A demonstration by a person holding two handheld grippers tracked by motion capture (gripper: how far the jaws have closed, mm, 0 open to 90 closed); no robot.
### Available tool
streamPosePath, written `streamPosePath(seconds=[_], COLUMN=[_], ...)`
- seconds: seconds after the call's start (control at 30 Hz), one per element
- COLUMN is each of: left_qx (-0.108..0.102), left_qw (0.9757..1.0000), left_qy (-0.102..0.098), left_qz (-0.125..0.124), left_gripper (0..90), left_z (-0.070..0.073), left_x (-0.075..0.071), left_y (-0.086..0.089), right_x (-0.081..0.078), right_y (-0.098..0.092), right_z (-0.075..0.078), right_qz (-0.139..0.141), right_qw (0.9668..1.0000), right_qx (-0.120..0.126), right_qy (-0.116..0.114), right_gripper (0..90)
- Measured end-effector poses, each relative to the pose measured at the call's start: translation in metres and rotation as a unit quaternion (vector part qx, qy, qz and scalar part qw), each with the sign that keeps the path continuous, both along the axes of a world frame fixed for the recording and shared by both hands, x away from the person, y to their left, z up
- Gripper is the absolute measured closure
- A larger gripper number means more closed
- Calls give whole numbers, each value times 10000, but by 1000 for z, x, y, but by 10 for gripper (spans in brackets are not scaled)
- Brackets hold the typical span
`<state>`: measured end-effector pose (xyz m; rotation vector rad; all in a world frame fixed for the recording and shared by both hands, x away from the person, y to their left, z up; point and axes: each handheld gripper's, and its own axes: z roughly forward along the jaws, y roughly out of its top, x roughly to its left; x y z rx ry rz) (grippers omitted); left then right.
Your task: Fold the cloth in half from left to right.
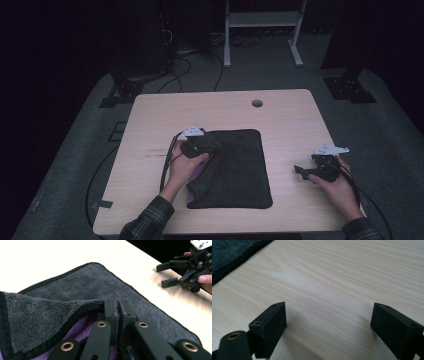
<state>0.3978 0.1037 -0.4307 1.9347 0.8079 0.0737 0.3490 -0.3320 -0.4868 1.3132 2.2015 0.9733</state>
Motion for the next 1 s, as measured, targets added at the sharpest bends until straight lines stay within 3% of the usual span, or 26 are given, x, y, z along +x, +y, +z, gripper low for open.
streamPosePath(seconds=[1.0], left_qx=[-143], left_qw=[9985], left_qy=[136], left_qz=[-502], left_gripper=[863], left_z=[-9], left_x=[20], left_y=[-76], right_x=[0], right_y=[0], right_z=[0], right_qz=[2], right_qw=[10000], right_qx=[-4], right_qy=[1], right_gripper=[124])
